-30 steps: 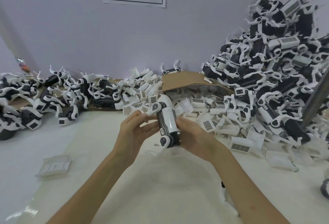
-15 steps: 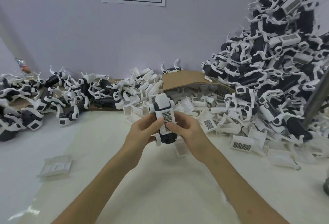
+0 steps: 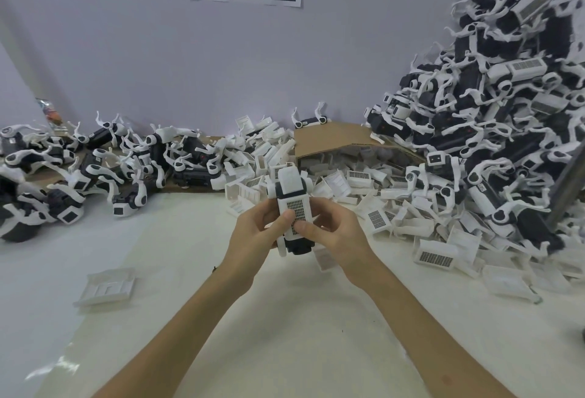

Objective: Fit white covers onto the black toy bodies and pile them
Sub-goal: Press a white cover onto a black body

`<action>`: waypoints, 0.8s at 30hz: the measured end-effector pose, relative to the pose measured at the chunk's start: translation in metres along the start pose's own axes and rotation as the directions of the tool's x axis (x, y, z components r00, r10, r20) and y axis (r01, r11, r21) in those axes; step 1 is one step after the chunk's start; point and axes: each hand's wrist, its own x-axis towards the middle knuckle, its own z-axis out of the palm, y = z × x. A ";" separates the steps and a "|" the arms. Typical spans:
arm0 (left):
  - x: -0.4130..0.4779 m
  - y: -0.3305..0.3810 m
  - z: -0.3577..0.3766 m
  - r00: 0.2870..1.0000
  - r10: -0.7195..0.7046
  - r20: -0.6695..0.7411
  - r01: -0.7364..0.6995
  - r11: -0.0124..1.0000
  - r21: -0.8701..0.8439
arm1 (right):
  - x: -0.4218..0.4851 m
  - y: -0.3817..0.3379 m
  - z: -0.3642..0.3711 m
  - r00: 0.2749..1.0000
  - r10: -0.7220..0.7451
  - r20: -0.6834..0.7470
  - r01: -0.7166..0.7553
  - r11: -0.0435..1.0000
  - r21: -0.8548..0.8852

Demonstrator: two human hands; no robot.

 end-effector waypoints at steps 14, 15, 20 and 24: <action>-0.004 -0.001 0.006 0.999 0.040 -0.019 -0.040 0.998 -0.053 | -0.003 -0.002 0.006 0.992 -0.072 -0.103 0.067 0.996 -0.051; -0.004 -0.001 0.006 0.999 0.048 -0.019 -0.048 0.998 -0.051 | -0.003 -0.002 0.005 0.992 -0.075 -0.098 0.070 0.996 -0.056; -0.003 -0.002 0.008 0.998 0.052 -0.045 -0.053 0.998 -0.016 | -0.001 -0.002 0.000 1.000 -0.015 -0.013 0.014 0.997 -0.079; -0.004 -0.006 0.010 0.997 0.011 -0.075 -0.014 0.999 -0.035 | -0.001 -0.001 0.000 0.999 0.024 0.030 -0.020 0.992 -0.127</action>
